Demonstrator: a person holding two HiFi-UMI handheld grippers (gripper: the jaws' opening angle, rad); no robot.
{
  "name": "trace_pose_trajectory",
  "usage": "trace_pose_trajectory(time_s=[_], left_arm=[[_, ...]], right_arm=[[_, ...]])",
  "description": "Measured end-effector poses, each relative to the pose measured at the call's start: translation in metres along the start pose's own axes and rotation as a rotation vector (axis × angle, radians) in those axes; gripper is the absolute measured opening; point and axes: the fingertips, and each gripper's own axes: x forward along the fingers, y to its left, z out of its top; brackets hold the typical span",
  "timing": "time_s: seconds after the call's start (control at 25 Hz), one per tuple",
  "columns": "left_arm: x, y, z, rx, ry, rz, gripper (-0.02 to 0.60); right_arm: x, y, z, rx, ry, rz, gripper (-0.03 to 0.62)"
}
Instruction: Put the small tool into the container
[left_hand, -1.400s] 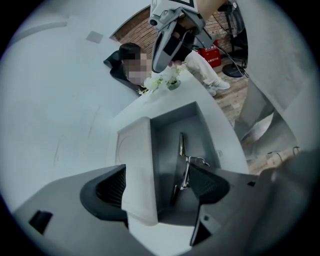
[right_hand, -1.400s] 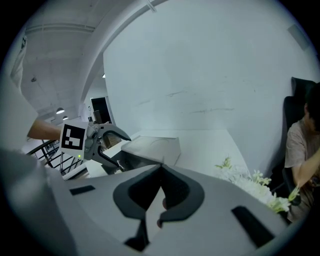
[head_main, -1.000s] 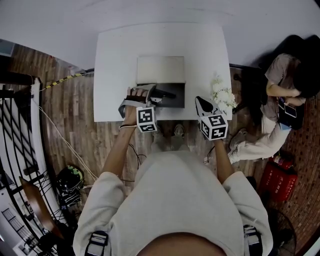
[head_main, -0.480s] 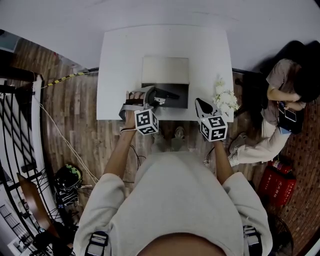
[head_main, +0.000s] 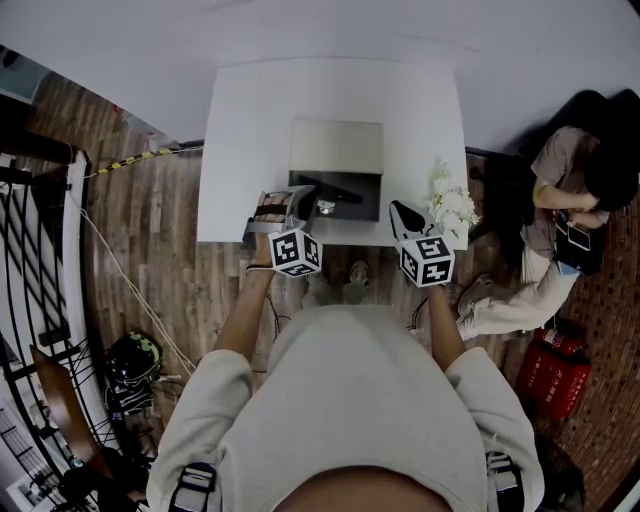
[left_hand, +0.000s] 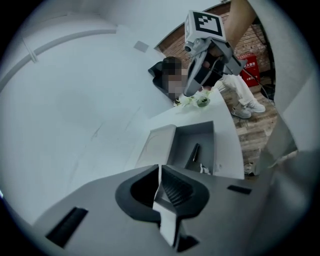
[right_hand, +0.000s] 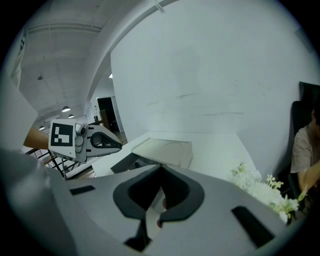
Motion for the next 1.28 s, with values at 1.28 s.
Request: trace_pose_trajectory(time_s=[1.28], left_arm=[[-0.034, 0.088, 0.042, -0.702, -0.304, 0.054, 0.008]], right_arm=[[-0.005, 0.009, 0.074, -0.040, -0.198, -0.071, -0.002]])
